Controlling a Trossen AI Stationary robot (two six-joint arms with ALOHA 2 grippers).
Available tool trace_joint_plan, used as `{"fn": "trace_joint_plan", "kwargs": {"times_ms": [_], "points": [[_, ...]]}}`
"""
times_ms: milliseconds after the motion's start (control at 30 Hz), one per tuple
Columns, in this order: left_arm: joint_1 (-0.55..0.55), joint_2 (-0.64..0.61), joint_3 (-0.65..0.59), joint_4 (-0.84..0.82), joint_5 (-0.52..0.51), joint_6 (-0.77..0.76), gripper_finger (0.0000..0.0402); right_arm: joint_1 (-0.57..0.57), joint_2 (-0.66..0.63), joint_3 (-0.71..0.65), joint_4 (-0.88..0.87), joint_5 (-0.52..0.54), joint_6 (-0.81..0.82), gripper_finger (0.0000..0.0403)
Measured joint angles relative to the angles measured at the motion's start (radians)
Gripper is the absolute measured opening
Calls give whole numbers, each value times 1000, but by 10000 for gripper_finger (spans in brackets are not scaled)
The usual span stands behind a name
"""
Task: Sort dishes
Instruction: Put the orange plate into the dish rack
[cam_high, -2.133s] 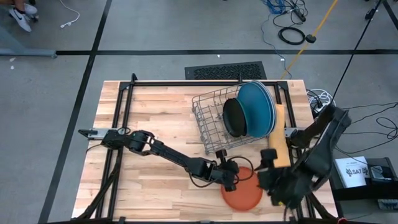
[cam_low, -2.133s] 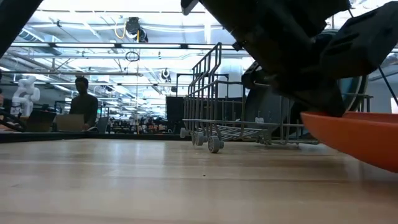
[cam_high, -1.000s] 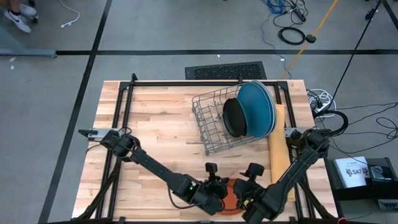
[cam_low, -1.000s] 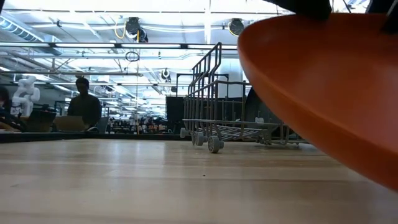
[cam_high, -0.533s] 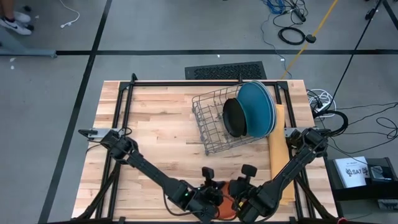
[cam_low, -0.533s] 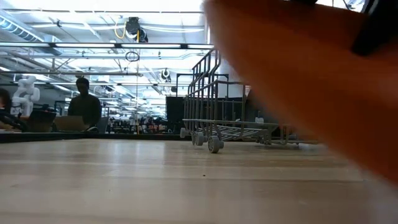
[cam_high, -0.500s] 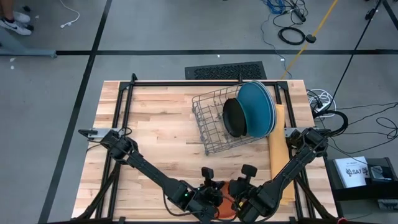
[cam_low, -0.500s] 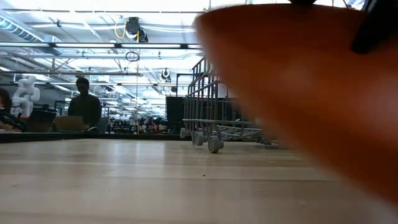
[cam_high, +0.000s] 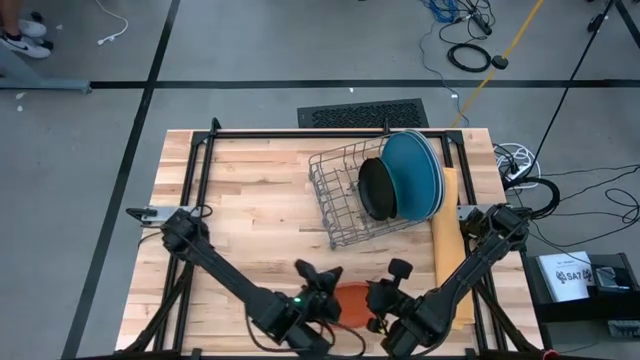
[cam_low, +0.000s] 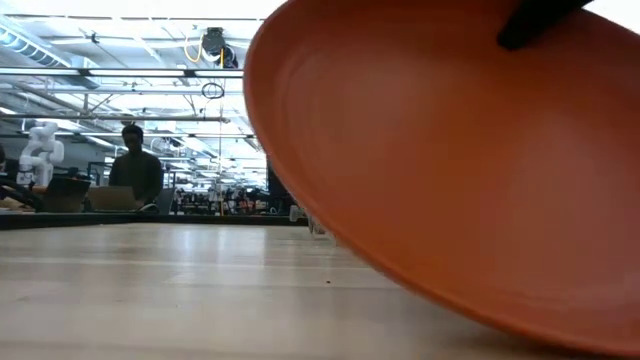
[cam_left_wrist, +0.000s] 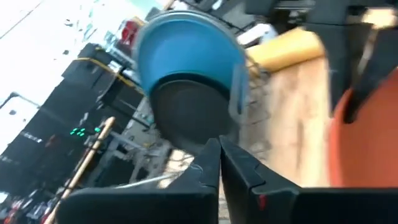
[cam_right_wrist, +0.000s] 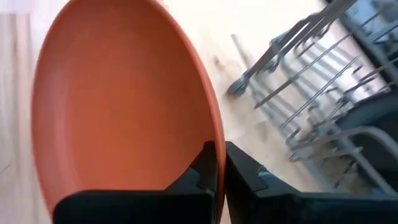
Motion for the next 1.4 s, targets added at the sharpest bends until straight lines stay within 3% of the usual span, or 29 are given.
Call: {"fn": "trace_joint_plan", "kwargs": {"times_ms": [133, 333, 367, 533, 633, 767, 900, 1067, 1300, 1400], "points": [[-31, -96, 0, -251, -93, -240, 48, 0, -1, 47, -37, 73, -15, 2], [-88, -288, -4, -870, -133, -958, 99, -9, -1, 204, -149, 341, -37, 2], [-97, -315, -25, -879, -150, -1029, 102, -13, -2, 237, -167, 402, -38, 2], [-140, -445, -183, -777, -222, -1026, 104, -48, -2, 392, -190, 630, -156, 2], [-151, -482, -284, -808, -229, -1162, 105, -74, -2, 478, -186, 732, -261, 2], [-153, -523, -412, -821, -260, -1286, 105, -127, -4, 568, -187, 751, -365, 2], [-111, -554, -448, -855, -282, -1308, 105, -198, -3, 570, -262, 726, -391, 2], [-9, -618, -439, -860, -291, -1140, 105, -262, -20, 570, -449, 692, -212, 2], [62, -684, -393, -854, -281, -1021, 132, -312, -34, 564, -448, 665, -334, 2], [39, -687, -359, -745, -192, -891, 144, -322, -48, 564, -449, 665, -372, 2]]}}
